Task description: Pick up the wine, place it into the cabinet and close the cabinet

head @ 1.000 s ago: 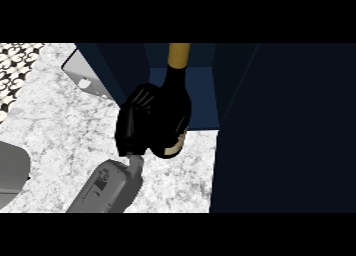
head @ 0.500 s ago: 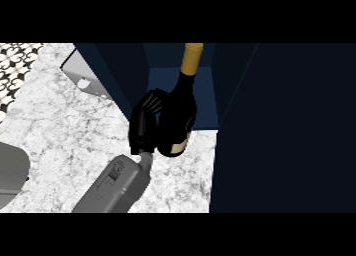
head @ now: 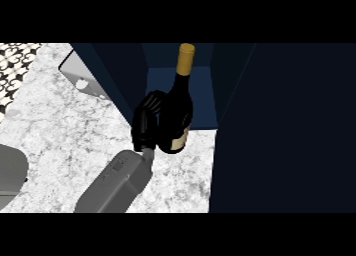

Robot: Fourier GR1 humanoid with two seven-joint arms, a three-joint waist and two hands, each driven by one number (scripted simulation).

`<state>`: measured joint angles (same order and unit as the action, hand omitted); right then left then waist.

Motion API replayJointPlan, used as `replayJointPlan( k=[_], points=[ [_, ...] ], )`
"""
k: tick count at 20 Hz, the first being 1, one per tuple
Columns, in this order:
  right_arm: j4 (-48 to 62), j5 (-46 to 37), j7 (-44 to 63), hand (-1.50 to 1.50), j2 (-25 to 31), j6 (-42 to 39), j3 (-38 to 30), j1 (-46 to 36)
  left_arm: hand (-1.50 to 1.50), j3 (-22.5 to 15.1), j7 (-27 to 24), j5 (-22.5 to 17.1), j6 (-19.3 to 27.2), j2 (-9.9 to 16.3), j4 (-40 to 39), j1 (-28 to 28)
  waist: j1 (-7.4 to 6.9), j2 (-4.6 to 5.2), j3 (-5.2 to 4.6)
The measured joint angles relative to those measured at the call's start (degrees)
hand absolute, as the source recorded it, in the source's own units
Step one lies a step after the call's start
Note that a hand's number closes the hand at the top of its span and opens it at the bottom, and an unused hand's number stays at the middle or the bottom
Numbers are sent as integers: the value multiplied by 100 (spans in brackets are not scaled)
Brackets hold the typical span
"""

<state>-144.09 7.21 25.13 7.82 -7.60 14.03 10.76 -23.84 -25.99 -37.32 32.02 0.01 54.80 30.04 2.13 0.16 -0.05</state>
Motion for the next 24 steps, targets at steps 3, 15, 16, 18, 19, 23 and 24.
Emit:
replayJointPlan(
  k=[3, 15, 16, 18, 19, 23, 24],
  points=[
    [9, 11, 6, -150, 13, -45, -80, -38, 150, 50, -176, -340, -103, -1, -386, 239, 9, 6, 0],
    [12, 26, 6, -150, -57, -82, -97, 3, 150, 124, -334, -1105, -80, -1, -1480, 1240, 23, 5, 3],
    [10, 28, -16, -150, -59, -104, -76, 57, 150, 164, -344, -1133, -101, -1, -1585, 1308, 23, 5, 2],
    [18, 27, -78, -150, -75, -139, -69, 110, 150, 247, -363, -1202, -92, -1, -1810, 1500, 33, 15, 0],
    [37, 21, -116, -150, -86, -157, -81, 89, 150, 289, -358, -1207, -121, -1, -1946, 1604, 23, 21, 0],
    [62, 18, -105, -150, -116, -172, -102, 46, 150, 515, -319, -1163, -218, 2, -2480, 2004, 6, 42, -3],
    [62, 18, -113, -150, -123, -182, -89, 49, 150, 550, -267, -1141, -172, 14, -2609, 2127, 10, 48, -4]
  ],
)
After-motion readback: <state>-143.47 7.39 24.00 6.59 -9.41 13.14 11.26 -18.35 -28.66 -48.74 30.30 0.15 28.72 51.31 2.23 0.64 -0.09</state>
